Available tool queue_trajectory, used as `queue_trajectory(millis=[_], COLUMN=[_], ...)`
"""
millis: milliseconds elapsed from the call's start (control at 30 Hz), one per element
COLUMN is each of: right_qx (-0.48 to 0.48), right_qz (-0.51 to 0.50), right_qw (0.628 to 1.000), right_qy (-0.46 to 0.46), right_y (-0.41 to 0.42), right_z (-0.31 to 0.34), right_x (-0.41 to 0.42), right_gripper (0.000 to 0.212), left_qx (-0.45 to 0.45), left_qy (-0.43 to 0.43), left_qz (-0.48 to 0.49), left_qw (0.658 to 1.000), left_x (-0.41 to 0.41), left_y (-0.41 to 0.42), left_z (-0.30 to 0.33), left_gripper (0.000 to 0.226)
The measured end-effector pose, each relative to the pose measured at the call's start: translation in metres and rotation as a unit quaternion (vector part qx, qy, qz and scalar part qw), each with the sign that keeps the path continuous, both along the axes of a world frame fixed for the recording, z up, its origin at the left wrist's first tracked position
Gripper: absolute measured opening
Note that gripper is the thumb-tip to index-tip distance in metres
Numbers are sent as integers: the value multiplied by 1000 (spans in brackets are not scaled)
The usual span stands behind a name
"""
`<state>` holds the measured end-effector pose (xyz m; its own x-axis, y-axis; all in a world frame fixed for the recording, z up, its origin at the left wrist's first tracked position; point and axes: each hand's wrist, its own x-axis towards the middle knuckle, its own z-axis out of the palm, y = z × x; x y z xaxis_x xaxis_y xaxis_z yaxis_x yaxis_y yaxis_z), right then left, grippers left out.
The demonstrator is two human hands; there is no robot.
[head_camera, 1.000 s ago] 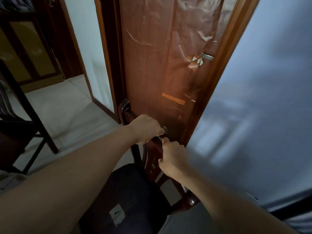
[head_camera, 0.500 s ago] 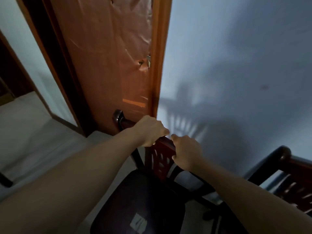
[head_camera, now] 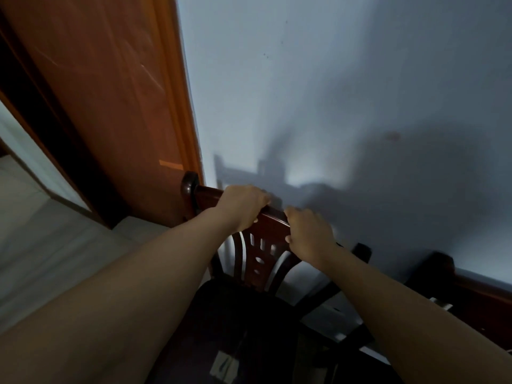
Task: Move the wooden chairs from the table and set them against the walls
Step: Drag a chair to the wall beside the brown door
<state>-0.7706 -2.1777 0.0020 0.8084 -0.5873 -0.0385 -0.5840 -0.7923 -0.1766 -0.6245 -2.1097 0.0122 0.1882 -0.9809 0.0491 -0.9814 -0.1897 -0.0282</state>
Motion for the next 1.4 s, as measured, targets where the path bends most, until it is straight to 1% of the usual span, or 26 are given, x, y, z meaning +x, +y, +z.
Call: queue_trajectory(millis=[100, 267, 333, 400, 533, 633, 767, 833, 867, 900, 967, 1033, 1067, 1133, 1233, 1300, 1400], right_qx=[13, 28, 28, 27, 57, 55, 54, 51, 48, 48, 50, 46, 46, 58, 80, 83, 84], right_qz=[-23, -71, -83, -93, -124, -124, -128, -134, -132, -126, -107, -90, -85, -73, -49, -34, -13], right_qw=[1000, 997, 996, 995, 990, 990, 989, 989, 990, 991, 993, 993, 993, 992, 993, 994, 994], right_qy=[-15, -33, -30, -21, -19, -34, -42, -31, -16, 0, 32, 54, 64, 79, 73, 67, 65], right_y=[-15, -35, -40, -44, -49, -50, -49, -48, -46, -44, -38, -31, -28, -22, -7, 4, 24], right_z=[-13, -28, -33, -36, -45, -50, -52, -52, -51, -51, -50, -49, -48, -44, -34, -27, -18], right_x=[4, 3, 3, 5, 2, -2, -3, -3, -4, -5, -7, -9, -9, -9, -7, -6, -4], right_gripper=[30, 37, 34, 32, 38, 36, 42, 45, 49, 55, 75, 92, 96, 98, 85, 81, 81], left_qx=[-8, -18, -28, -27, -5, -9, -29, -24, -6, 20, 59, 79, 92, 124, 152, 153, 147], left_qy=[19, 62, 67, 72, 71, 52, 64, 72, 72, 71, 67, 65, 69, 77, 91, 113, 129], left_qz=[35, 82, 92, 96, 79, 69, 84, 83, 80, 76, 76, 85, 91, 105, 125, 139, 149], left_qw=[999, 995, 993, 992, 994, 996, 994, 994, 994, 994, 993, 991, 989, 984, 976, 972, 969], left_x=[6, 16, 16, 15, 11, 9, 7, 5, 4, 4, 3, 1, 0, -4, -8, -10, -11], left_y=[-17, -37, -41, -45, -55, -56, -53, -51, -49, -44, -34, -24, -20, -10, 9, 24, 48], left_z=[-10, -25, -30, -33, -40, -46, -49, -51, -53, -55, -57, -55, -52, -45, -35, -27, -16], left_gripper=[28, 29, 30, 30, 28, 29, 29, 37, 47, 58, 79, 90, 92, 91, 89, 90, 90])
